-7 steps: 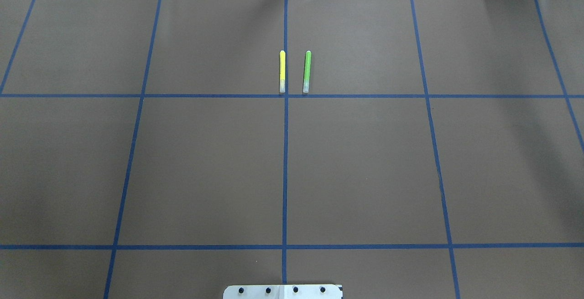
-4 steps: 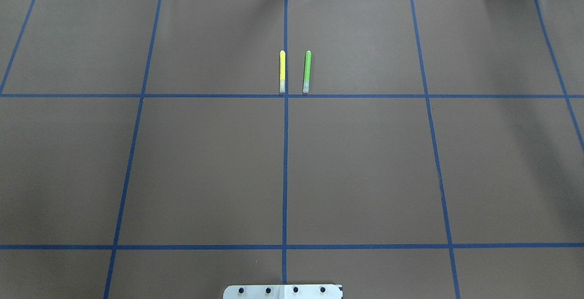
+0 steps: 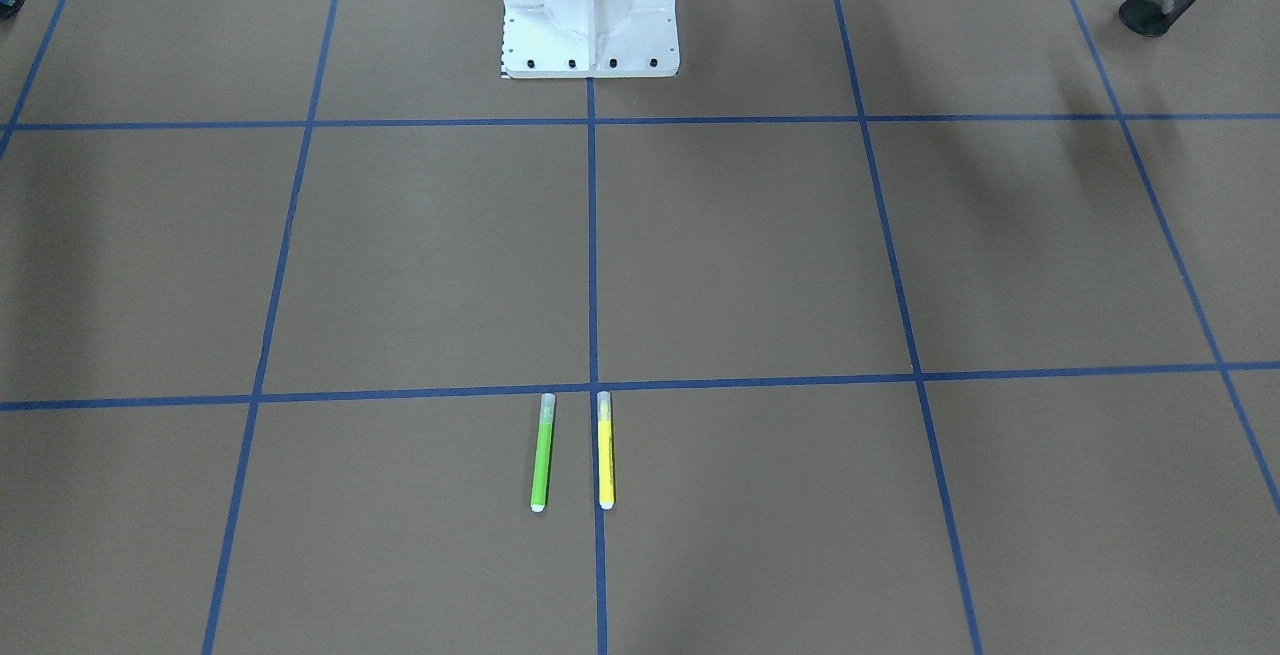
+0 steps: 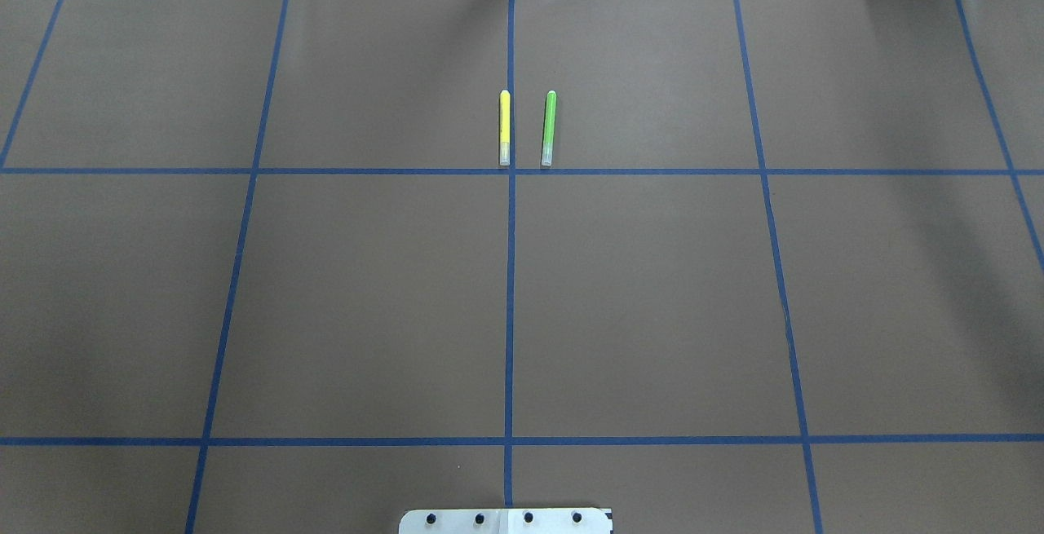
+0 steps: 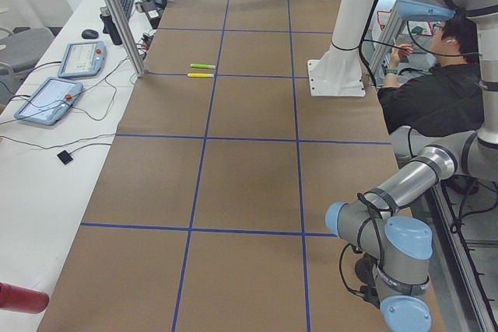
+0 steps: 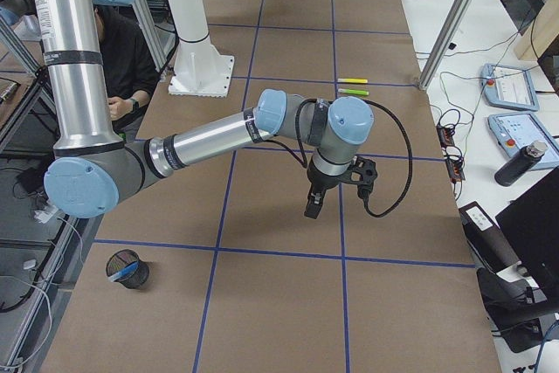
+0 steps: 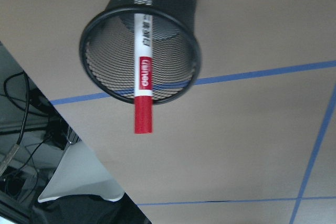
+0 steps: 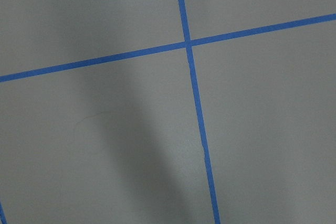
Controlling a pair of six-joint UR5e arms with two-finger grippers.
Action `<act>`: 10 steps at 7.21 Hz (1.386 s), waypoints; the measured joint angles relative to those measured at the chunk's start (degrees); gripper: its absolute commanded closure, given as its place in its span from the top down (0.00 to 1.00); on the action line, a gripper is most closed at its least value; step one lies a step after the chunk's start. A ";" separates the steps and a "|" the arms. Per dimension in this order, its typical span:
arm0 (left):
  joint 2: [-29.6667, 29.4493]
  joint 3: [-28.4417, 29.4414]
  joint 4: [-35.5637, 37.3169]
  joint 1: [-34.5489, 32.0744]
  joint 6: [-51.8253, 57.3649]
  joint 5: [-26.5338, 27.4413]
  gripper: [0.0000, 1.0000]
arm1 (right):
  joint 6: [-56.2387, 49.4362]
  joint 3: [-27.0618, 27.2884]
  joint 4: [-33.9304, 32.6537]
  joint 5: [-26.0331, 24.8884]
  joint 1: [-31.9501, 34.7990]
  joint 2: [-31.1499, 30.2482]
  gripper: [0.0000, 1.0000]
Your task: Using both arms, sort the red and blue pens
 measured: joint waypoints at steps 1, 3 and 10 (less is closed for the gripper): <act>-2.21 -4.15 -0.10 0.06 -0.52 -0.59 1.00 | 0.81 0.09 0.06 -0.01 -0.09 0.16 1.00; -7.26 -10.25 -4.77 0.47 -3.38 -0.88 1.00 | 1.22 -0.01 0.08 0.02 -0.25 0.19 1.00; -13.71 -11.38 -55.82 21.47 -9.70 -0.21 1.00 | 1.23 -1.74 11.26 0.77 -1.51 -0.15 1.00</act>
